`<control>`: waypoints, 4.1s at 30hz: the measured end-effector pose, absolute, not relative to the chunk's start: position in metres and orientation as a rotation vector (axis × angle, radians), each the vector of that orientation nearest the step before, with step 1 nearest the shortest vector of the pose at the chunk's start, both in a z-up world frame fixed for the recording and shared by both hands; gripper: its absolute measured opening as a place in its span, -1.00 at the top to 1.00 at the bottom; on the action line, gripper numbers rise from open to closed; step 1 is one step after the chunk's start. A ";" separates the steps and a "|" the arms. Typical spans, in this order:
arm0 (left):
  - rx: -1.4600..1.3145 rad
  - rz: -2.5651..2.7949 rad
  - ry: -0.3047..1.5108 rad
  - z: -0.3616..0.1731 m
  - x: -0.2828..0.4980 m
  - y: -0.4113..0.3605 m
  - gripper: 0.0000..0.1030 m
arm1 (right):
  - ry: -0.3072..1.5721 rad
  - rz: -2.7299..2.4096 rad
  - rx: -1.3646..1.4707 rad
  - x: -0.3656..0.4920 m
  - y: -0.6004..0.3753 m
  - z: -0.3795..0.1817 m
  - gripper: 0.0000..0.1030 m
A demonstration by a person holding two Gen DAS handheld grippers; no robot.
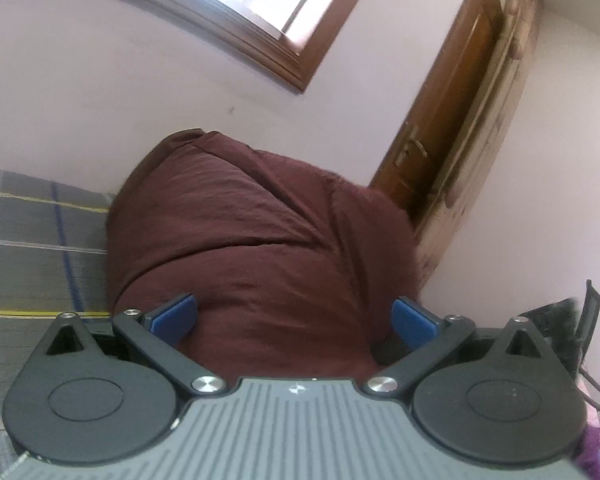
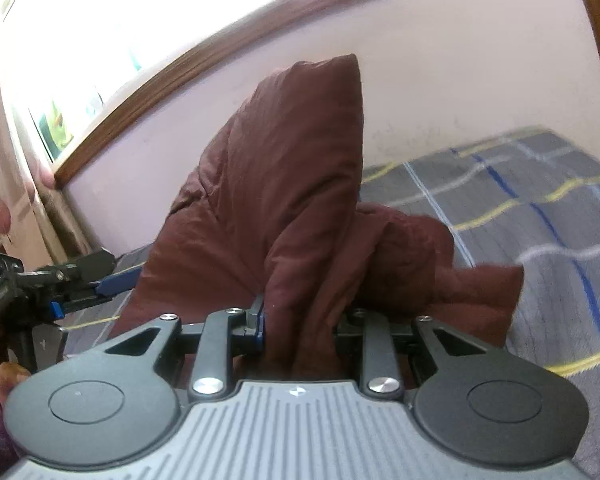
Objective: Fold large clothes
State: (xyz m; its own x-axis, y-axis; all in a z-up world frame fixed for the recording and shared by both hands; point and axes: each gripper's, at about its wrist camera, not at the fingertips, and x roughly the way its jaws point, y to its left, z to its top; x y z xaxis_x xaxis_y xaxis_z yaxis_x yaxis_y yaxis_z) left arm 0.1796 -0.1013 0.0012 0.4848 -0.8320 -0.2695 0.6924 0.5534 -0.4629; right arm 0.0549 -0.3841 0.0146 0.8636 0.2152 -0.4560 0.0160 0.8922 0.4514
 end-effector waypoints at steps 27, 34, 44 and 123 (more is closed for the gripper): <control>-0.244 -0.903 0.551 -0.008 0.166 -0.102 -0.99 | 0.397 0.215 0.856 0.008 -0.417 -0.037 0.04; -0.226 -0.889 0.545 -0.012 0.164 -0.100 -0.99 | 0.316 0.011 0.915 -0.028 -0.466 -0.021 -0.90; -0.249 -0.815 0.550 -0.019 0.170 -0.094 -1.00 | 0.408 0.290 0.929 0.095 -0.447 -0.023 -0.31; -0.149 -0.864 0.498 -0.026 0.155 -0.128 -1.00 | 0.484 0.093 0.472 0.183 -0.379 0.083 0.03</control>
